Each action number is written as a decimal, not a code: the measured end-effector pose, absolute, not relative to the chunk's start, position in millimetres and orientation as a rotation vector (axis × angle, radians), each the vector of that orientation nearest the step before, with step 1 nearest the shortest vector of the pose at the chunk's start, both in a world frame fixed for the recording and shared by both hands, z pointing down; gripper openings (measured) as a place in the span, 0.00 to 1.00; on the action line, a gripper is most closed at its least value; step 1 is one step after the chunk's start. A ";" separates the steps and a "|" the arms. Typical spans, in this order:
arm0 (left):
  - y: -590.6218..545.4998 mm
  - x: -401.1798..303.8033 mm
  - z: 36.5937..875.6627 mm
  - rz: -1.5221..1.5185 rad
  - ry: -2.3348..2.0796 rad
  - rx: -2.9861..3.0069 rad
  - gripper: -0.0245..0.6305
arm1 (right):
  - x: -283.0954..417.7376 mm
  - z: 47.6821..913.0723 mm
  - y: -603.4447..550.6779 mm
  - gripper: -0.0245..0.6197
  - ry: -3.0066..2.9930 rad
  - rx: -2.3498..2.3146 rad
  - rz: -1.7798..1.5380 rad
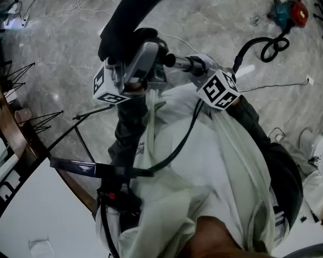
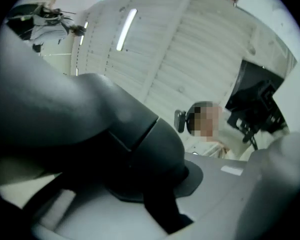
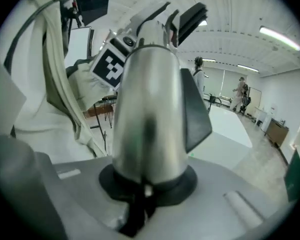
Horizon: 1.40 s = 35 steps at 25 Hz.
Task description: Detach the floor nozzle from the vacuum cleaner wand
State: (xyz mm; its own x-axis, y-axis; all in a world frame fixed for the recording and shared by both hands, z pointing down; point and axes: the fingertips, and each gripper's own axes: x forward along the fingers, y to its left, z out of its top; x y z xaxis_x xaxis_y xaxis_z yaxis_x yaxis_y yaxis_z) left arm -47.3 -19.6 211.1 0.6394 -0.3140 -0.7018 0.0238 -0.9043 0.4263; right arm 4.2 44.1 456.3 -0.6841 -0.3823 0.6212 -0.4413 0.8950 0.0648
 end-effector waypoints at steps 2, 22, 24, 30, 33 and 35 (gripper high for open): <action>-27.5 -70.1 201.6 -1.210 -0.280 2.494 0.15 | 13.1 451.3 42.7 0.11 -2.438 0.594 0.120; 10.8 -146.2 374.4 -0.471 -1.117 2.321 0.15 | 38.5 482.1 22.6 0.11 -2.337 0.714 0.184; 14.7 -144.9 374.9 -0.492 -1.118 2.306 0.15 | 32.5 484.7 23.8 0.11 -2.337 0.693 0.181; 15.9 -137.8 377.2 -0.524 -1.130 2.289 0.15 | 26.0 494.7 20.0 0.11 -2.356 0.615 0.180; 17.2 -137.6 378.0 -0.528 -1.126 2.271 0.15 | 28.9 496.2 23.2 0.11 -2.354 0.610 0.198; 16.3 -137.2 380.1 -0.528 -1.123 2.266 0.15 | 29.9 500.1 23.6 0.11 -2.354 0.604 0.213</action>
